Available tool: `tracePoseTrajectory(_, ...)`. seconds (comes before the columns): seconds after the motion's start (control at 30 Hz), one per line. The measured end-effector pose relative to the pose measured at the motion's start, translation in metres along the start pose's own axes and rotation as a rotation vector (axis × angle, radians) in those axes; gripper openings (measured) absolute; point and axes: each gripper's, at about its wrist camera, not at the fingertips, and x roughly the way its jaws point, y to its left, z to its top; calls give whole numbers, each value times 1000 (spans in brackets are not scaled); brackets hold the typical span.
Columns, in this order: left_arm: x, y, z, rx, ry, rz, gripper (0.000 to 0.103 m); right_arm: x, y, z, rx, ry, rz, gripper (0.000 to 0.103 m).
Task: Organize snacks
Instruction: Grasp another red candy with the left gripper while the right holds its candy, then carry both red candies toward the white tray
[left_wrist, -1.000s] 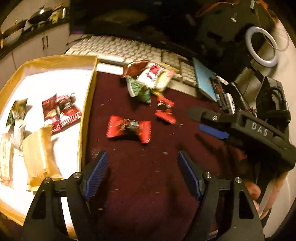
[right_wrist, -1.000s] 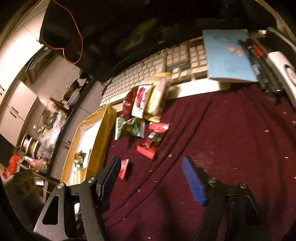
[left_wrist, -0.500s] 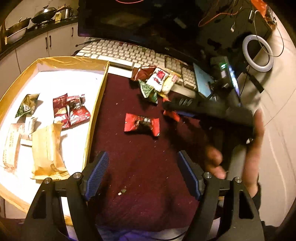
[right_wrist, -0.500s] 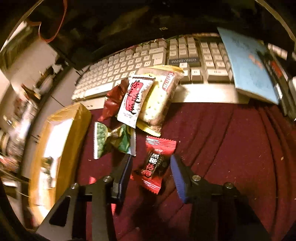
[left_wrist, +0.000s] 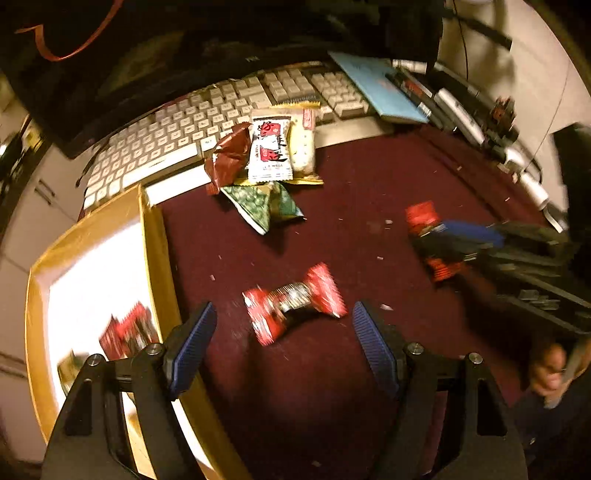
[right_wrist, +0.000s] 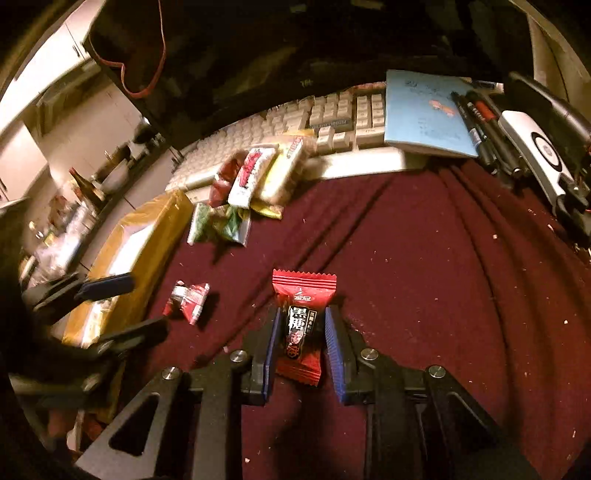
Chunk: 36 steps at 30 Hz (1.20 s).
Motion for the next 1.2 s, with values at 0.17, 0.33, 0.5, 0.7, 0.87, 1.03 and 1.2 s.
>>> tracePoseTrajectory(0.17,22,-6,6,166,93,3,76,5,-2,4,10,-8,41,25)
tracePoseTrajectory(0.33,25,-3,9,181,113,-42,76,0,-13,7,40,-6,87,25)
tracePoseTrajectory(0.5,34,-13,17,191,92,-47,66,-2,-11,4,33,-11,87,25)
tracePoseTrajectory(0.7,27,-14,8,125,101,-108,24,-4,-11,2,29,-20,90,25)
tracePoseTrajectory(0.87,8,-10,-1,-34,23,-124,19,-5,-8,2,8,-29,78,25)
tracePoseTrajectory(1.03,-31,-20,-27,-208,-133,-138,18,-8,-5,2,-14,-39,93,25)
tracePoseTrajectory(1.2,-62,9,-80,-430,-254,-138,18,-9,11,-2,-107,-38,85,25)
